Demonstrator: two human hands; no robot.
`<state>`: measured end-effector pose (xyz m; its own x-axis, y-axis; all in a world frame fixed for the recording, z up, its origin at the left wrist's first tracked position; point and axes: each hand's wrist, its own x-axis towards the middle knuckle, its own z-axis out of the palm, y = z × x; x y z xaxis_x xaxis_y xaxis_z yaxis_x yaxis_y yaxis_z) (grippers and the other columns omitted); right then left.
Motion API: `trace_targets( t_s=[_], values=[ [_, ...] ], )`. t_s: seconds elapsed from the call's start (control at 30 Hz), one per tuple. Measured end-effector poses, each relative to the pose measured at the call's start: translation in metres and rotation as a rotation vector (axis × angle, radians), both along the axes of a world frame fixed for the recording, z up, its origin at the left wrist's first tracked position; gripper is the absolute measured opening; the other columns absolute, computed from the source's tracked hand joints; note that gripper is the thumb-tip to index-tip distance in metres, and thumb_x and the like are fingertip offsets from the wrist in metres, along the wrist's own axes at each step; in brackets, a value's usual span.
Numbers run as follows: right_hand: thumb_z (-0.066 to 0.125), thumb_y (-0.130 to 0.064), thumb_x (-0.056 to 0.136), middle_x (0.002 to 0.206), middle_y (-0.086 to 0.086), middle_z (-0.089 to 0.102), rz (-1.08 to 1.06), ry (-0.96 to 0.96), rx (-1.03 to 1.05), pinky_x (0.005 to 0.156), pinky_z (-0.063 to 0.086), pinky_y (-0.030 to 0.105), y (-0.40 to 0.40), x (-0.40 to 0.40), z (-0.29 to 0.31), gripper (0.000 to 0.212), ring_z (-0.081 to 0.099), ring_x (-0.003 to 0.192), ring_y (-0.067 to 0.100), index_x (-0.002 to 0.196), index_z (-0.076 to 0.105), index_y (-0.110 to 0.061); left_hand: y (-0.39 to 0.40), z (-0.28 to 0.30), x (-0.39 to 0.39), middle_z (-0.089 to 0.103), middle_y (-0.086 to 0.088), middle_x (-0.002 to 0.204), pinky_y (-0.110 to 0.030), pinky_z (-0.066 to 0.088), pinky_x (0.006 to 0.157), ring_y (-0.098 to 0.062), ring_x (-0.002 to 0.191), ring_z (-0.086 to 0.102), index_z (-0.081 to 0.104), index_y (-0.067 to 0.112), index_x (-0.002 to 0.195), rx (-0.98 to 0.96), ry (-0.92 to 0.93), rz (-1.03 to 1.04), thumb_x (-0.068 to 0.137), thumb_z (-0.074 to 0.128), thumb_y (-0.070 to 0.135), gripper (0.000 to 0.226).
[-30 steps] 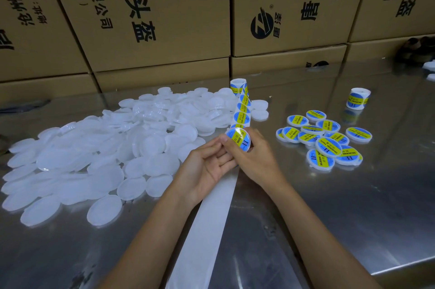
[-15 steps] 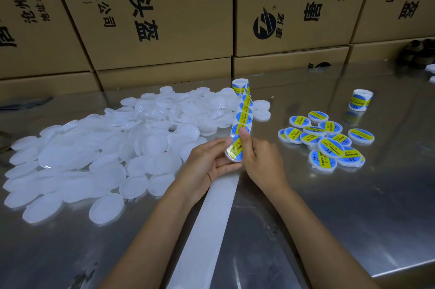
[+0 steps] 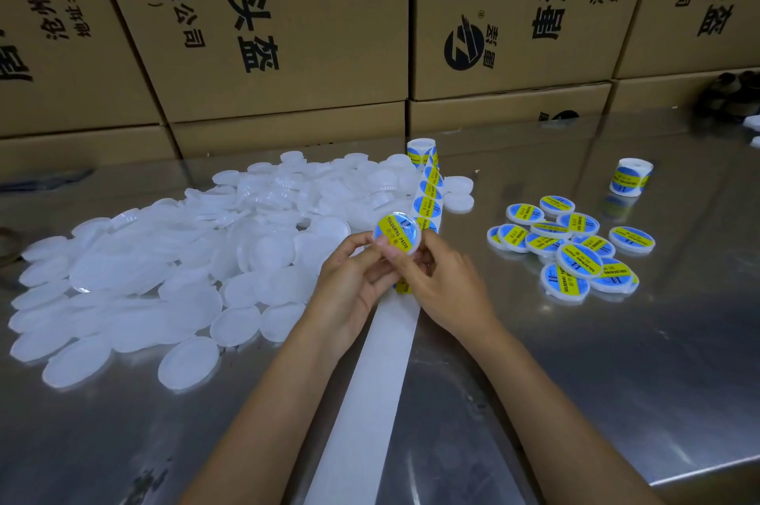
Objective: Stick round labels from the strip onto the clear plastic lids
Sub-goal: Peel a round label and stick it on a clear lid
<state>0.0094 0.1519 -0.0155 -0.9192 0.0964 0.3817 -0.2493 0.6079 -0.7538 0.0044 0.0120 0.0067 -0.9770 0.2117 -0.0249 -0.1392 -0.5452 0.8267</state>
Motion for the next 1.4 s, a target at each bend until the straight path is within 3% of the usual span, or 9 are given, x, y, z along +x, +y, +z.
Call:
trace_targets(
  t_s=[0.13, 0.37, 0.47, 0.57, 0.77, 0.93, 1.07, 1.2, 1.4],
  values=[
    [0.041, -0.066, 0.092, 0.061, -0.008, 0.054, -0.039, 0.055, 0.027, 0.058, 0.045, 0.037, 0.003, 0.001, -0.001, 0.05, 0.051, 0.059, 0.013, 0.077, 0.048, -0.019, -0.001, 0.0, 0.002, 0.072, -0.026, 0.111, -0.038, 0.059, 0.091, -0.037, 0.106, 0.071, 0.055, 0.001, 0.113, -0.096, 0.057, -0.033, 0.099, 0.058, 0.004, 0.015],
    [0.03, -0.046, 0.105, 0.069, -0.006, 0.061, -0.062, 0.031, 0.03, 0.065, 0.042, 0.035, 0.003, 0.0, -0.002, 0.036, 0.059, 0.072, 0.022, 0.075, 0.047, -0.032, 0.001, 0.001, 0.006, 0.075, -0.017, 0.108, -0.033, 0.061, 0.079, -0.03, 0.098, 0.074, 0.06, 0.015, 0.127, -0.361, 0.249, -0.006, 0.087, 0.072, -0.003, 0.046],
    [0.03, -0.045, 0.105, 0.075, -0.005, 0.067, -0.053, 0.036, -0.007, 0.068, 0.046, 0.036, 0.003, -0.001, -0.001, 0.036, 0.063, 0.076, 0.021, 0.086, 0.058, -0.034, 0.004, 0.001, 0.007, 0.077, -0.013, 0.101, -0.029, 0.061, 0.073, -0.028, 0.09, 0.076, 0.068, 0.017, 0.121, -0.425, 0.302, 0.064, 0.087, 0.074, 0.002, 0.038],
    [0.031, -0.048, 0.104, 0.067, -0.007, 0.062, -0.002, 0.037, -0.033, 0.064, 0.045, 0.036, 0.001, 0.0, -0.001, 0.036, 0.061, 0.071, 0.019, 0.079, 0.053, -0.036, 0.004, 0.001, 0.006, 0.078, -0.011, 0.097, -0.031, 0.061, 0.068, -0.029, 0.086, 0.076, 0.073, 0.015, 0.114, -0.368, 0.274, 0.138, 0.092, 0.07, 0.009, 0.023],
    [0.034, -0.089, 0.075, 0.063, -0.011, 0.054, 0.023, -0.012, 0.096, 0.056, 0.038, 0.03, -0.004, 0.001, -0.002, 0.07, 0.053, 0.063, 0.011, 0.077, 0.046, -0.02, 0.0, -0.003, 0.003, 0.078, 0.001, 0.091, -0.021, 0.057, 0.065, -0.014, 0.084, 0.075, 0.078, 0.02, 0.102, -0.44, 0.258, 0.265, 0.099, 0.062, 0.02, 0.016],
    [0.037, -0.077, 0.086, 0.064, -0.006, 0.059, -0.003, 0.014, 0.131, 0.058, 0.045, 0.032, 0.001, -0.001, -0.002, 0.06, 0.056, 0.065, 0.011, 0.084, 0.056, -0.021, 0.001, -0.001, 0.003, 0.077, -0.003, 0.104, -0.029, 0.061, 0.077, -0.021, 0.099, 0.074, 0.076, 0.022, 0.109, -0.458, 0.24, 0.185, 0.105, 0.05, 0.03, 0.028],
    [0.031, -0.066, 0.096, 0.063, -0.002, 0.058, -0.07, 0.023, 0.112, 0.056, 0.041, 0.033, 0.004, -0.001, -0.003, 0.055, 0.055, 0.064, 0.016, 0.075, 0.05, -0.018, 0.004, -0.001, 0.004, 0.074, -0.003, 0.117, -0.031, 0.06, 0.085, -0.018, 0.106, 0.071, 0.065, 0.021, 0.128, -0.468, 0.306, 0.059, 0.102, 0.055, 0.008, 0.031],
    [0.032, -0.052, 0.103, 0.073, 0.004, 0.068, -0.089, -0.005, 0.028, 0.066, 0.047, 0.039, 0.005, -0.004, -0.001, 0.046, 0.061, 0.076, 0.03, 0.069, 0.053, -0.027, 0.007, -0.003, 0.005, 0.073, 0.005, 0.113, -0.021, 0.057, 0.079, -0.006, 0.096, 0.072, 0.057, 0.012, 0.137, -0.538, 0.378, 0.033, 0.094, 0.059, -0.009, 0.047],
    [0.032, -0.055, 0.102, 0.068, -0.003, 0.064, 0.016, -0.027, -0.106, 0.07, 0.05, 0.043, 0.001, -0.001, 0.002, 0.049, 0.062, 0.074, 0.023, 0.068, 0.054, -0.028, 0.0, -0.002, 0.002, 0.073, -0.008, 0.118, -0.023, 0.059, 0.079, -0.016, 0.1, 0.074, 0.063, 0.011, 0.132, -0.534, 0.401, 0.122, 0.098, 0.06, 0.002, 0.036]
  ],
)
